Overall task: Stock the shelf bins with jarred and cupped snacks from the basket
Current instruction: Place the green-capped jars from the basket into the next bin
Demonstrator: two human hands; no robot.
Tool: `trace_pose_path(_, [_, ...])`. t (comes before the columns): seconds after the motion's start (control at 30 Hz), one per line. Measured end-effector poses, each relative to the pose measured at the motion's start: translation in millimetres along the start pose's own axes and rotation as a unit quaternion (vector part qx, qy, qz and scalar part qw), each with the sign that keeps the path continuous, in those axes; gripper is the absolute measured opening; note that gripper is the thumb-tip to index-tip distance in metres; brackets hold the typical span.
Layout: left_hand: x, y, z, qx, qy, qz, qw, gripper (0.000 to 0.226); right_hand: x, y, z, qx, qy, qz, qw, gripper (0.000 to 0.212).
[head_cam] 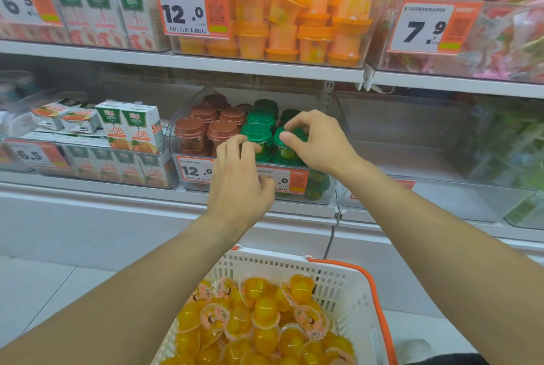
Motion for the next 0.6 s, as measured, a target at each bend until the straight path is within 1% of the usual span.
trace_pose_path(0.1, [-4,-1,0,-0.008,-0.01,-0.008,1.0,0.037,-4,2,-3,-0.01,-0.014,0.002,1.0,0.027])
trace_pose_path(0.13, [-6,-2,0,-0.016,-0.017,-0.006,1.0,0.035,-5,1,-3,-0.003,-0.031,-0.015,0.999,0.028])
trace_pose_path(0.2, [-7,-4,-1,-0.044,-0.044,0.006,0.998,0.028,-11,-4,-1,0.02,-0.081,-0.081,0.993,0.024])
trace_pose_path(0.27, [-8,-8,-2,-0.077,-0.081,0.031,0.993,0.015,-22,-9,5,0.05,-0.125,-0.143,0.981,0.023])
trace_pose_path(0.33, [-11,-10,0,-0.084,-0.121,0.053,0.988,0.003,-42,-10,13,0.063,-0.15,-0.153,0.975,0.022])
trace_pose_path(0.37, [-14,-9,3,-0.073,-0.138,0.059,0.986,0.003,-54,-6,14,0.056,-0.162,-0.135,0.976,0.022])
trace_pose_path(0.4, [-19,-7,9,-0.056,-0.153,0.071,0.984,0.006,-67,2,13,0.043,-0.171,-0.1,0.979,0.022])
trace_pose_path(0.47, [-36,4,30,-0.028,-0.2,0.108,0.973,0.01,-96,27,1,0.001,-0.168,0.004,0.986,0.017])
trace_pose_path(0.53, [-70,15,61,0.002,-0.273,0.139,0.952,0.014,-127,56,-18,-0.054,-0.135,0.119,0.982,0.011])
trace_pose_path(0.57, [-93,19,78,0.035,-0.312,0.145,0.938,0.019,-143,69,-27,-0.077,-0.106,0.167,0.977,0.013])
trace_pose_path(0.6, [-118,20,95,0.079,-0.354,0.154,0.919,0.028,-159,83,-38,-0.094,-0.072,0.201,0.972,0.018])
Point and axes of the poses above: each hand's wrist, its own x-axis towards the middle knuckle, its own y-axis out of the palm, z = x × y, the point moved 1 cm from there along x, towards the middle knuckle, and after that the axes turned 5 degrees about -x, right-handed, at the moved point
